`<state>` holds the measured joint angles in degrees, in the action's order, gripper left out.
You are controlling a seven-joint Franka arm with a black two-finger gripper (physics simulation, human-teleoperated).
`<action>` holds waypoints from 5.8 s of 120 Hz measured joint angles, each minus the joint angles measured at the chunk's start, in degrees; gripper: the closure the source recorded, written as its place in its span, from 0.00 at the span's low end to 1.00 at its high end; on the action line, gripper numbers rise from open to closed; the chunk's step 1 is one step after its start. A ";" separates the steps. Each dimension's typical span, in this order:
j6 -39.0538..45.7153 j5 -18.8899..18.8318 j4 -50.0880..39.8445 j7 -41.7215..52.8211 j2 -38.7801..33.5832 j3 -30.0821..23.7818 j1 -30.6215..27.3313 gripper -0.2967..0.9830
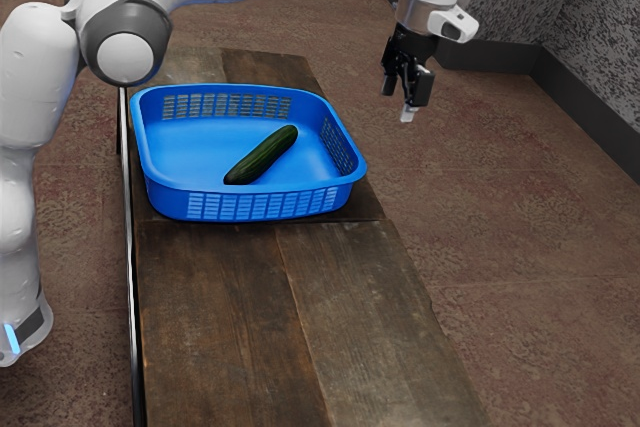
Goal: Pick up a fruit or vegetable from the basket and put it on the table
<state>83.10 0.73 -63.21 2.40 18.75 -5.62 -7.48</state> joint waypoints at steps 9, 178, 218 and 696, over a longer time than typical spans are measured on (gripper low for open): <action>-0.02 0.00 0.00 0.06 -0.04 0.01 0.00 0.23; 1.17 12.20 -13.97 -25.98 -6.99 18.94 -0.14 0.23; 2.94 9.87 -32.86 -41.71 -22.82 15.35 0.53 0.23; 8.00 -0.99 -35.12 -71.06 -22.68 8.03 0.29 0.57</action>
<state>91.10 -0.26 -98.33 -68.66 -3.93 2.41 -7.18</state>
